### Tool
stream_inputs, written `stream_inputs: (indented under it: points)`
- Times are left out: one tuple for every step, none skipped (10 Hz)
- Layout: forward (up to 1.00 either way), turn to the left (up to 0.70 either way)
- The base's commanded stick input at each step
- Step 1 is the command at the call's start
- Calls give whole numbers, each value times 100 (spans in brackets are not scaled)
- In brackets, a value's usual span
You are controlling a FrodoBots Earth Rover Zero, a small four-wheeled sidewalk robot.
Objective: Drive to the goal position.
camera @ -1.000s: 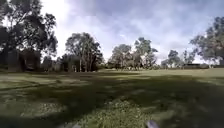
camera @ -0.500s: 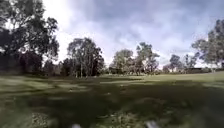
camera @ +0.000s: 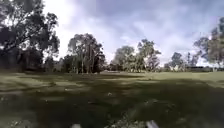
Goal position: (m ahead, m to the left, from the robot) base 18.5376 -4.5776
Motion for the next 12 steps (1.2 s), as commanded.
stream_inputs:
  points:
    - [70,-17]
    - [70,-25]
    - [70,-31]
    - [70,-33]
    - [70,-32]
    - [70,-8]
    - [70,0]
    - [70,0]
    - [70,0]
    - [70,0]
    - [70,0]
    - [70,0]
